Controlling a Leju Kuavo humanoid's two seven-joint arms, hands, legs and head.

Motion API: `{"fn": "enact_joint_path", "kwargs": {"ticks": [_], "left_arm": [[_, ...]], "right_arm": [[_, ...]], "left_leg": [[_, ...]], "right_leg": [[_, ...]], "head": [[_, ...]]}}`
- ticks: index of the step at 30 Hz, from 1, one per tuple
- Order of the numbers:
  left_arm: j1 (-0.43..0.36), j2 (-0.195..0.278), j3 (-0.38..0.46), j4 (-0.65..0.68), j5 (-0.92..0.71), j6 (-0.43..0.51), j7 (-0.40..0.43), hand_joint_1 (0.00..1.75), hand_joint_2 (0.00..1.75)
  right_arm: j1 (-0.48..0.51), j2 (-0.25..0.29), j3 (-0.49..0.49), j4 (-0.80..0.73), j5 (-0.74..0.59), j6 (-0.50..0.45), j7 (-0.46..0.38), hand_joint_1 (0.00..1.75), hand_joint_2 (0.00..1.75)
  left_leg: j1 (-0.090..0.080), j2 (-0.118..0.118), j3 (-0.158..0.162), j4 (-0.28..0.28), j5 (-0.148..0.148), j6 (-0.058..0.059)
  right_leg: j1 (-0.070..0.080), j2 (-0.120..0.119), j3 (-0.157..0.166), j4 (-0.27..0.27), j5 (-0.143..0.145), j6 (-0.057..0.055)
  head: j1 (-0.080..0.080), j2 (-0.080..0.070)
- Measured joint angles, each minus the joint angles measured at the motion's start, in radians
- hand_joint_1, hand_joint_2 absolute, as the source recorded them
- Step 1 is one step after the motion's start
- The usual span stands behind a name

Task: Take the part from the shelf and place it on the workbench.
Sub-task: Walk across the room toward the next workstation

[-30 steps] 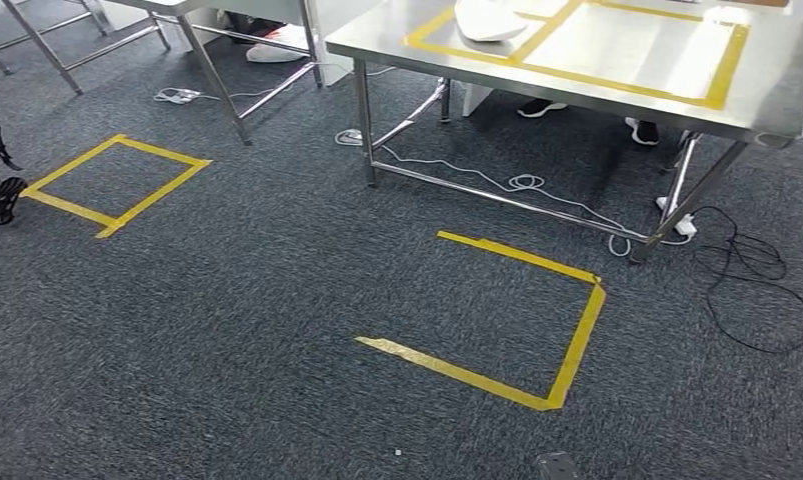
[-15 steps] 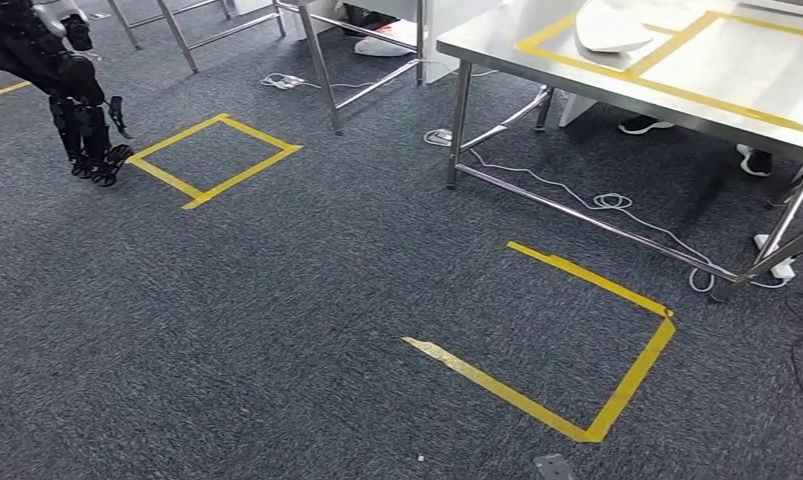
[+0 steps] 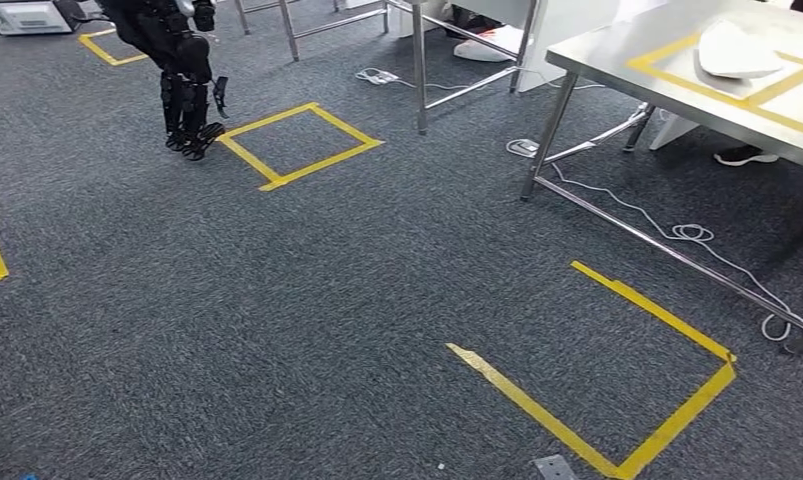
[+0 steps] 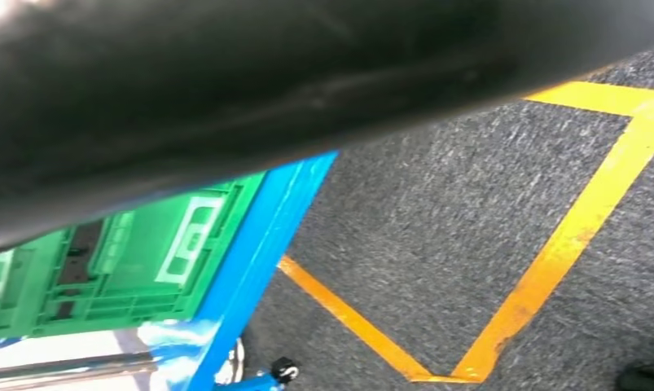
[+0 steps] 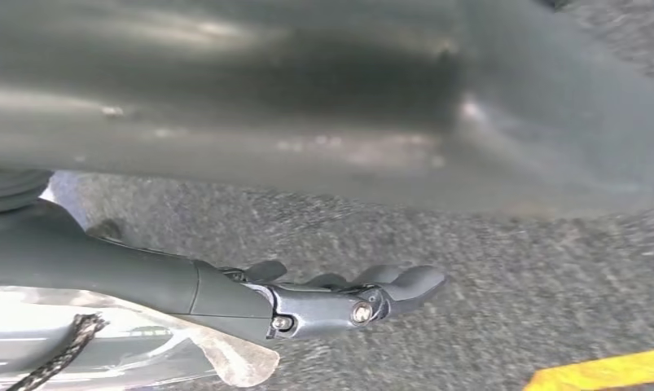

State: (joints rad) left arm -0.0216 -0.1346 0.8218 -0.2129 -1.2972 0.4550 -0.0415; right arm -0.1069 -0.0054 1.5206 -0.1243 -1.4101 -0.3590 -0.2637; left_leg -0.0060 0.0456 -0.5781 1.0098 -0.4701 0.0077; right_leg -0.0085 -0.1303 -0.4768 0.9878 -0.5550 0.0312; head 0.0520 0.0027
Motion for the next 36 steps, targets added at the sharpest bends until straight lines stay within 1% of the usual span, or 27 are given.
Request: {"fn": "enact_joint_path", "kwargs": {"ticks": [1,2,4,5,6,7,8,9,11,13,14,15,16,18,19,21,22,23,24,26,28,29,30,31,33,35,36], "left_arm": [[0.000,-0.001,0.000,0.000,0.001,0.000,-0.014,0.00,0.00],[-0.001,-0.003,0.000,0.000,0.001,0.001,-0.027,0.00,0.00],[-0.009,-0.007,0.001,0.000,-0.002,0.002,-0.050,0.00,0.00],[-0.013,-0.010,0.001,0.000,-0.004,0.003,-0.058,0.00,0.00],[-0.016,-0.014,0.001,0.000,-0.007,0.002,-0.064,0.00,0.00],[-0.018,-0.018,0.001,0.000,-0.007,0.001,-0.066,0.00,0.00],[-0.019,-0.022,0.001,0.000,-0.007,-0.001,-0.067,0.00,0.00],[-0.019,-0.027,0.001,0.000,-0.007,-0.003,-0.067,0.00,0.00],[-0.022,-0.035,0.001,0.000,-0.007,-0.005,-0.067,0.00,0.00],[-0.024,-0.042,0.001,0.000,-0.007,-0.006,-0.067,0.00,0.00],[-0.024,-0.044,0.001,0.000,-0.007,-0.006,-0.067,0.00,0.00],[-0.023,-0.045,0.001,0.001,-0.007,-0.006,-0.067,0.00,0.00],[-0.022,-0.047,0.001,0.001,-0.007,-0.006,-0.067,0.00,0.00],[-0.023,-0.048,0.001,0.001,-0.007,-0.006,-0.066,0.00,0.00],[-0.025,-0.048,0.001,0.001,-0.007,-0.006,-0.066,0.00,0.00],[-0.029,-0.048,0.001,0.001,-0.007,-0.006,-0.066,0.00,0.00],[-0.028,-0.048,0.001,0.001,-0.007,-0.007,-0.066,0.00,0.00],[-0.027,-0.049,0.001,0.001,-0.007,-0.009,-0.065,0.00,0.00],[-0.025,-0.049,0.001,0.002,-0.007,-0.014,-0.060,0.00,0.00],[-0.024,-0.049,0.001,0.002,-0.006,-0.028,-0.042,0.00,0.00],[-0.026,-0.051,0.001,0.002,-0.001,-0.040,-0.023,0.00,0.00],[-0.025,-0.052,0.001,0.002,0.002,-0.044,-0.018,0.00,0.00],[-0.023,-0.053,0.002,0.002,0.004,-0.046,-0.015,0.00,0.00],[-0.020,-0.054,0.004,0.002,0.007,-0.047,-0.013,0.00,0.00],[-0.017,-0.055,0.008,0.002,0.012,-0.048,-0.011,0.00,0.00],[-0.019,-0.058,0.011,0.002,0.014,-0.049,-0.011,0.00,0.00],[-0.020,-0.060,0.013,0.002,0.013,-0.049,-0.010,0.00,0.00]], "right_arm": [[-0.003,0.001,0.000,0.000,0.000,0.000,-0.004,0.00,0.00],[-0.006,0.001,0.000,0.000,0.000,-0.001,-0.006,0.00,0.00],[-0.006,0.002,0.000,0.000,0.000,-0.002,-0.006,0.00,0.00],[-0.005,0.003,0.000,0.000,0.001,-0.003,-0.007,0.00,0.00],[-0.003,0.004,0.001,0.000,0.002,-0.004,-0.008,0.00,0.00],[-0.002,0.005,0.001,0.000,0.003,-0.005,-0.009,0.00,0.00],[-0.001,0.006,0.002,0.000,0.005,-0.007,-0.011,0.00,0.00],[-0.002,0.007,0.003,0.000,0.006,-0.008,-0.012,0.00,0.00],[-0.002,0.007,0.005,0.000,0.008,-0.010,-0.012,0.00,0.00],[-0.003,0.007,0.006,0.000,0.008,-0.010,-0.010,0.00,0.00],[-0.003,0.007,0.007,0.000,0.008,-0.010,-0.010,0.00,0.00],[-0.004,0.008,0.007,-0.001,0.008,-0.010,-0.009,0.00,0.00],[-0.004,0.009,0.007,-0.001,0.009,-0.010,-0.009,0.00,0.00],[-0.004,0.012,0.007,-0.001,0.009,-0.011,-0.010,0.00,0.00],[-0.002,0.013,0.007,-0.001,0.009,-0.011,-0.010,0.00,0.00],[0.002,0.012,0.007,-0.001,0.008,-0.011,-0.009,0.00,0.00],[0.002,0.012,0.007,-0.001,0.009,-0.011,-0.009,0.00,0.00],[0.002,0.012,0.007,-0.001,0.009,-0.012,-0.009,0.00,0.00],[0.001,0.012,0.007,-0.001,0.010,-0.013,-0.008,0.00,0.00],[0.000,0.012,0.009,-0.001,0.014,-0.021,-0.007,0.00,0.00],[0.000,0.012,0.013,-0.001,0.018,-0.033,-0.005,0.00,0.00],[-0.001,0.012,0.015,-0.001,0.020,-0.039,-0.003,0.00,0.00],[-0.003,0.012,0.017,-0.001,0.022,-0.045,-0.001,0.00,0.00],[-0.006,0.012,0.018,-0.001,0.025,-0.050,0.000,0.00,0.00],[-0.011,0.012,0.020,-0.001,0.033,-0.057,0.003,0.00,0.00],[-0.009,0.012,0.024,-0.001,0.048,-0.062,0.006,0.00,0.00],[-0.007,0.013,0.025,-0.001,0.059,-0.063,0.009,0.00,0.00]], "left_leg": [[0.001,-0.010,0.002,-0.004,0.002,0.006],[0.004,-0.021,0.003,-0.008,0.006,0.012],[0.006,-0.045,0.004,-0.012,0.010,0.022],[0.005,-0.059,0.004,-0.012,0.010,0.024],[0.004,-0.074,0.004,-0.012,0.009,0.025],[0.003,-0.089,0.005,-0.011,0.009,0.026],[0.002,-0.104,0.006,-0.011,0.009,0.026],[0.002,-0.118,0.009,-0.011,0.008,0.025],[0.002,-0.145,0.010,-0.008,0.006,0.021],[0.004,-0.170,0.003,-0.006,0.006,0.010],[0.006,-0.182,-0.001,-0.005,0.008,0.003],[0.008,-0.193,-0.004,-0.006,0.010,-0.004],[0.008,-0.184,-0.008,-0.002,0.008,-0.010],[0.005,-0.127,-0.033,0.051,-0.026,-0.019],[0.006,-0.091,-0.059,0.106,-0.057,-0.024],[0.011,-0.062,-0.120,0.234,-0.112,-0.033],[0.014,-0.057,-0.137,0.270,-0.119,-0.036],[0.017,-0.054,-0.135,0.269,-0.106,-0.038],[0.019,-0.049,-0.114,0.230,-0.076,-0.039],[0.014,-0.009,-0.043,0.097,-0.013,-0.035],[0.006,0.025,-0.002,0.016,0.005,-0.023],[0.001,0.026,0.001,0.007,-0.001,-0.017],[0.001,0.015,0.000,0.005,-0.001,-0.010],[0.002,0.003,0.002,0.001,0.000,-0.004],[0.006,-0.019,0.007,-0.008,0.005,0.008],[0.009,-0.044,0.009,-0.011,0.006,0.016],[0.009,-0.058,0.009,-0.011,0.006,0.018]], "right_leg": [[-0.002,0.011,0.002,0.005,-0.008,0.005],[-0.003,0.035,-0.004,0.027,-0.025,0.009],[-0.005,0.098,-0.057,0.138,-0.086,0.012],[-0.005,0.116,-0.095,0.211,-0.115,0.012],[-0.005,0.125,-0.128,0.268,-0.129,0.012],[-0.005,0.128,-0.147,0.290,-0.121,0.011],[-0.005,0.131,-0.150,0.275,-0.095,0.010],[-0.005,0.138,-0.134,0.223,-0.053,0.008],[-0.008,0.187,-0.086,0.089,0.019,0.001],[-0.009,0.228,-0.059,0.021,0.040,-0.003],[-0.008,0.228,-0.055,0.016,0.038,-0.006],[-0.008,0.216,-0.051,0.014,0.040,-0.011],[-0.008,0.203,-0.046,0.010,0.042,-0.016],[-0.010,0.171,-0.039,0.001,0.046,-0.027],[-0.009,0.153,-0.036,0.000,0.044,-0.031],[-0.005,0.117,-0.032,0.000,0.039,-0.036],[-0.004,0.100,-0.031,0.000,0.036,-0.036],[-0.003,0.085,-0.028,0.000,0.033,-0.036],[-0.003,0.072,-0.024,0.000,0.029,-0.034],[-0.001,0.048,-0.016,0.001,0.019,-0.027],[0.004,0.026,-0.012,0.002,0.008,-0.015],[0.006,0.014,-0.009,0.002,0.004,-0.009],[0.006,0.003,-0.002,0.000,0.001,-0.004],[0.004,0.003,0.002,0.002,-0.004,0.001],[-0.001,0.048,-0.014,0.047,-0.035,0.009],[-0.003,0.109,-0.080,0.173,-0.092,0.012],[-0.004,0.121,-0.119,0.241,-0.114,0.012]], "head": [[0.001,0.000],[0.003,0.000],[0.008,0.000],[0.008,0.000],[0.008,0.000],[0.008,0.000],[0.008,0.000],[0.008,0.000],[0.008,0.000],[0.008,0.000],[0.008,0.000],[0.008,0.000],[0.007,0.000],[0.003,0.000],[0.001,0.000],[0.000,0.000],[0.000,0.000],[0.000,0.000],[0.000,0.000],[-0.001,0.000],[0.000,0.000],[0.000,0.000],[0.000,0.000],[0.001,0.000],[0.004,0.000],[0.009,0.000],[0.011,0.000]]}}
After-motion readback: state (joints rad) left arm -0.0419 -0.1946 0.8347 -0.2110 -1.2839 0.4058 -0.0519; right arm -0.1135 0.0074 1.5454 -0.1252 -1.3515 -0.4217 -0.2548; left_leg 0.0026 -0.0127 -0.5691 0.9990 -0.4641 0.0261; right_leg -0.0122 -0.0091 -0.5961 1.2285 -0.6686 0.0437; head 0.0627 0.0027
